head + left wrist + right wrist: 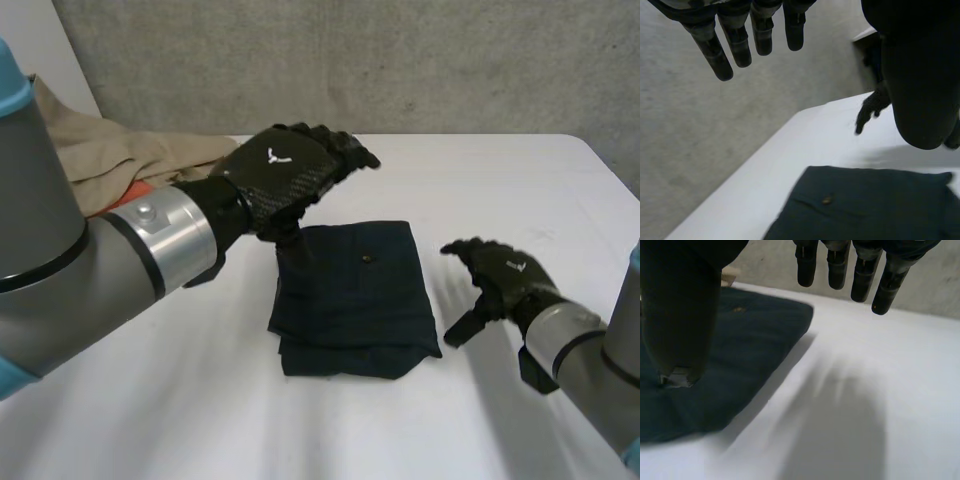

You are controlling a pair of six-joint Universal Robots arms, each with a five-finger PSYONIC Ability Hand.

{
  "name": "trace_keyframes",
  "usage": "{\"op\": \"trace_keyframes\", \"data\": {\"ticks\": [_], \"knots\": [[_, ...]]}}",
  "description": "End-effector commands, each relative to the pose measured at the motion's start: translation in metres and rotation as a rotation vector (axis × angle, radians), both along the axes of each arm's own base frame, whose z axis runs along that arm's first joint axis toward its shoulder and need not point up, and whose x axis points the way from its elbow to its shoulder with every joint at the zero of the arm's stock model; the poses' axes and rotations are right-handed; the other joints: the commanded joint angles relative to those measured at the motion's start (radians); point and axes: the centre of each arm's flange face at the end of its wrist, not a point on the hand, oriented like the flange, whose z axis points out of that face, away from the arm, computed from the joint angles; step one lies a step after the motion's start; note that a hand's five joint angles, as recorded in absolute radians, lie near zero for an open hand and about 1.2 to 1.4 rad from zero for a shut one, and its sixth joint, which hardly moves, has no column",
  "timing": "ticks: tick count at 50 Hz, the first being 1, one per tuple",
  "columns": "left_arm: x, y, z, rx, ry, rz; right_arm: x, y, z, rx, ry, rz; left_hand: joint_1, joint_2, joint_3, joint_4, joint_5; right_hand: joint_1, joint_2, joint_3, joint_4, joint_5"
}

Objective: Fold the laundry.

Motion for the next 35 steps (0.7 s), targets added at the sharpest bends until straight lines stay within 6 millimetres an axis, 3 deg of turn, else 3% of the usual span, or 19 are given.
{"op": "trace_keyframes", "data": {"ticks": [1,5,20,27,29,32,35], "knots": [[0.002,0.005,-0.006,0.054,-0.021,-0.049,0.014,0.006,-0.026,0.050,-0.018,0.070,0.001,-0.004,-0.011,-0.008,-0.020,0.008,-0.046,-0.014,-0.057,-0.063],[0.001,0.006,-0.005,0.053,-0.018,-0.054,0.028,0.009,-0.039,0.062,-0.013,0.117,0.001,-0.004,-0.011,-0.008,-0.020,0.008,-0.046,-0.014,-0.057,-0.063],[0.002,0.005,-0.003,0.046,-0.013,-0.051,0.060,-0.004,-0.058,0.024,-0.016,0.183,0.001,-0.004,-0.011,-0.008,-0.020,0.041,-0.013,0.019,-0.023,-0.030],[0.002,0.004,-0.004,0.052,-0.014,-0.049,0.069,-0.021,-0.067,0.002,-0.018,0.184,0.001,-0.004,-0.011,-0.008,-0.020,0.470,0.415,0.448,0.405,0.399],[0.002,0.004,-0.005,0.052,-0.016,-0.049,0.071,-0.028,-0.066,-0.013,-0.027,0.180,0.001,-0.004,-0.011,-0.008,-0.020,0.853,0.799,0.831,0.789,0.783],[0.002,0.004,-0.005,0.053,-0.017,-0.049,0.075,-0.038,-0.060,-0.055,-0.041,0.168,-0.002,-0.007,-0.014,-0.011,-0.023,1.228,1.174,1.206,1.164,1.157],[0.002,0.005,-0.004,0.052,-0.016,-0.049,0.076,-0.050,-0.054,-0.098,-0.051,0.140,-0.002,-0.007,-0.014,-0.011,-0.023,1.230,1.175,1.208,1.165,1.159]]}}
